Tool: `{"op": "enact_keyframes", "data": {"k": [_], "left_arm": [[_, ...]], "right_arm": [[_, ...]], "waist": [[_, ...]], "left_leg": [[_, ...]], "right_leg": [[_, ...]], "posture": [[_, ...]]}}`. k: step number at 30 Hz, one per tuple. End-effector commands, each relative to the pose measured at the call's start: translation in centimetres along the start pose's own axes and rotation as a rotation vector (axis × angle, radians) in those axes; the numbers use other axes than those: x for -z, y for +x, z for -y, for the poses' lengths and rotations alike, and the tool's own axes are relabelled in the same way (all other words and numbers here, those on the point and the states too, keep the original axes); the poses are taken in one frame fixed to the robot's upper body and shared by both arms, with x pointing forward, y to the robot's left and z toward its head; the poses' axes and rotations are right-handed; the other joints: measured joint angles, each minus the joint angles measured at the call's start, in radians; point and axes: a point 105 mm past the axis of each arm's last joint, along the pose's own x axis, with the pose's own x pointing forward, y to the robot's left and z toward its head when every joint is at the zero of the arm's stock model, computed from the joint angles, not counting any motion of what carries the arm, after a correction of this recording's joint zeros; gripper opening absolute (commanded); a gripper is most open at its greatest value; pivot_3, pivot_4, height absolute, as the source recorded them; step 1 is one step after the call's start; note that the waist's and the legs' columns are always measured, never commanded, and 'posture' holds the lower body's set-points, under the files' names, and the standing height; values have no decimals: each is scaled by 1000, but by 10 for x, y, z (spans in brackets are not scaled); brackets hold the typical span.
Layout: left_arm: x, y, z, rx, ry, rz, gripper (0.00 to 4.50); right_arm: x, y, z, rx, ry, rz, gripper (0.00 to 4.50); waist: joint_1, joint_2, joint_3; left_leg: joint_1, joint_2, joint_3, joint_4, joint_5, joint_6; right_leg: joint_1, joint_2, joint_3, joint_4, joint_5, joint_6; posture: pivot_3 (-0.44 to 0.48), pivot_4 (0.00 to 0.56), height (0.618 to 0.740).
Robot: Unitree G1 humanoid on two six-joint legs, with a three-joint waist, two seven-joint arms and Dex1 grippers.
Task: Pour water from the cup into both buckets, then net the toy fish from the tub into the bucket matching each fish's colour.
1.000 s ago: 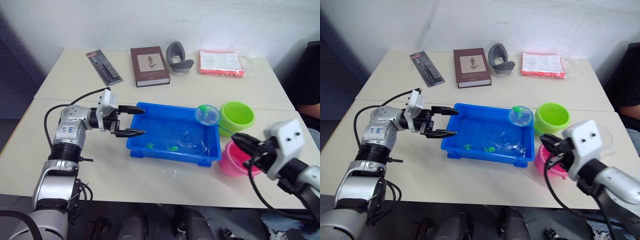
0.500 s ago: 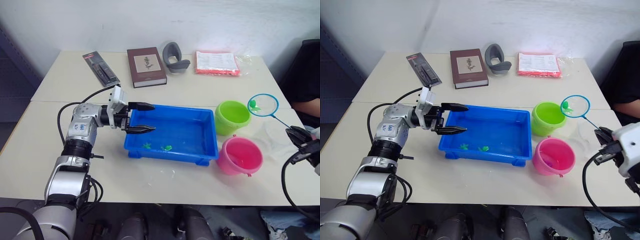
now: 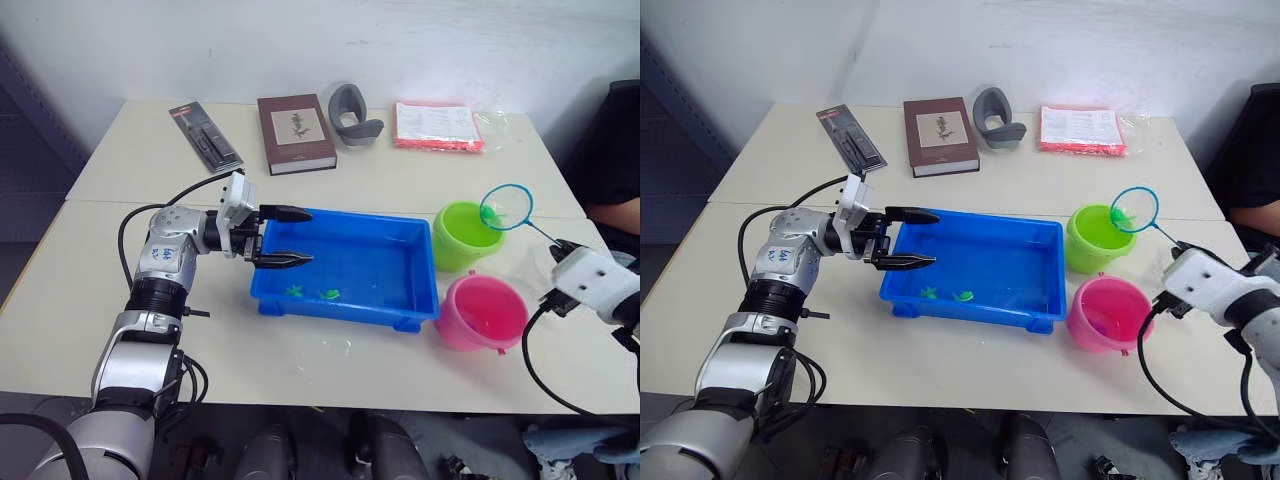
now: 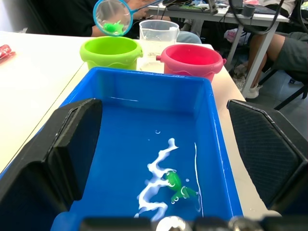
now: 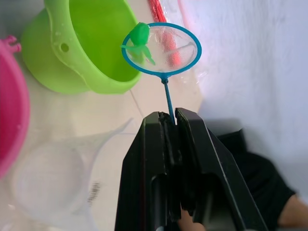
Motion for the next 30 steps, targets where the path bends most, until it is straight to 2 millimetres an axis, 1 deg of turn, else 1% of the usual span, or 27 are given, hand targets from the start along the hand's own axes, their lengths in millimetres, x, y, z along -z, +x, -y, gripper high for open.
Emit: {"op": "enact_keyframes", "data": {"k": [1, 5, 7, 9, 11, 13, 15, 16, 17, 18, 19, 20, 21, 22, 23, 25, 28, 30], "left_arm": [[-11, 3, -2, 6, 40, 16, 4464], [-12, 7, -1, 4, 40, 33, 4464], [-12, 8, 0, 4, 37, 37, 4464], [-12, 8, 1, 5, 36, 40, 4464], [-12, 7, 0, 0, 39, 37, 4464], [-12, 6, 0, -5, 40, 35, 4464], [-12, 4, 0, -11, 40, 34, 4464], [-11, 1, 0, -19, 37, 33, 4464], [-11, -1, 1, -24, 34, 33, 4464], [-10, -5, 2, -28, 30, 24, 4464], [-8, -10, 4, -31, 25, 14, 4464], [-5, -15, 6, -31, 23, -2, 4464], [-1, -20, 8, -31, 17, -24, 4464], [5, -26, 12, -25, 19, -58, 4464], [10, -32, 15, -23, 22, -88, 4464], [14, -41, 16, -38, 19, -112, 4464], [18, -54, 18, -61, 25, -160, 4464], [18, -60, 19, -72, 25, -182, 4464]], "right_arm": [[-13, 3, 9, 25, -283, 68, 0], [-12, 4, 7, 80, -442, 106, 0], [-6, 2, -4, 29, -466, 109, 0], [0, -1, -7, 15, -470, 104, 0], [6, -2, 2, 53, -441, 67, 0], [3, -3, 9, 103, -342, 70, 0], [-12, -2, 15, 146, -191, 130, 0], [-27, -1, 17, 155, -63, 189, 0], [-38, 0, 19, 151, 26, 234, 0], [-58, 1, 18, 114, 166, 315, 0], [-73, 2, 15, 48, 281, 372, 0], [-87, 3, 8, -41, 370, 414, 0], [-100, 3, 1, -129, 417, 447, 0], [-108, 4, -8, -214, 446, 446, 0], [-118, 4, -22, -333, 463, 450, 0], [-129, 4, -40, -486, 462, 428, 0], [-140, 14, -47, -563, 483, 402, 0], [-141, 23, -52, -597, 429, 368, 0]], "waist": [[0, 0, 0], [3, 0, 0], [2, 0, 0], [2, 0, 0], [-1, 0, 0], [-1, 0, 0], [-5, 0, 0], [-7, 0, 0], [-11, 0, 0], [-14, 1, 0], [-19, 1, 0], [-24, 1, 0], [-25, 1, 0], [-23, 1, 0], [-23, 1, 0], [-20, 1, 0], [-8, 1, 0], [-2, 1, 0]], "left_leg": [[0, 0, 0, 0, 0, 0], [0, 0, 0, 0, 0, 0], [-1, 0, 0, 0, 0, 0], [-1, 0, 0, 0, 0, -1], [0, 0, 0, 0, 0, -1], [0, 0, 1, 0, 1, -1], [0, 1, 0, 0, 1, -2], [0, 1, 0, 0, 1, -2], [0, 1, 0, 0, 1, -2], [1, 1, 0, 0, 1, -2], [1, 1, 0, 0, 1, -2], [1, 2, 0, 0, 1, -2], [1, 2, -1, 0, 1, -2], [1, 2, -1, 0, 1, -2], [1, 2, -2, 1, 1, -2], [1, 2, -2, 1, 1, -2], [-1, 1, -4, 3, 0, 0], [-1, -1, -4, 4, 0, 1]], "right_leg": [[0, 0, 0, 0, 0, 0], [0, 0, 0, 0, 0, 0], [0, 0, 0, 0, 0, 0], [0, 0, 0, 0, 0, 0], [0, 0, 0, 0, 0, 0], [0, 0, 0, 0, 0, 0], [0, 1, 0, 0, 0, 0], [0, 2, 0, 0, 0, 0], [0, 2, 0, 0, 0, 0], [0, 2, 0, 1, 0, 0], [0, 2, 0, 1, 0, 0], [0, 2, 0, 1, 0, 0], [0, 2, 0, 2, 0, -1], [0, 2, 0, 2, 0, -1], [0, 2, -1, 2, -1, -1], [0, 0, -1, 2, -1, -2], [0, -2, -3, 2, -1, -2], [0, -4, -3, 3, -1, -1]], "posture": [[0, 150, 740], [0, 150, 740], [0, 150, 740], [0, 150, 740], [0, 150, 740], [0, 150, 740], [0, 150, 740], [0, 150, 740], [0, 150, 740], [0, 150, 740], [0, 150, 740], [0, 150, 740], [0, 150, 740], [0, 150, 740], [0, 150, 740], [0, 150, 740], [0, 150, 740], [0, 150, 740]]}}
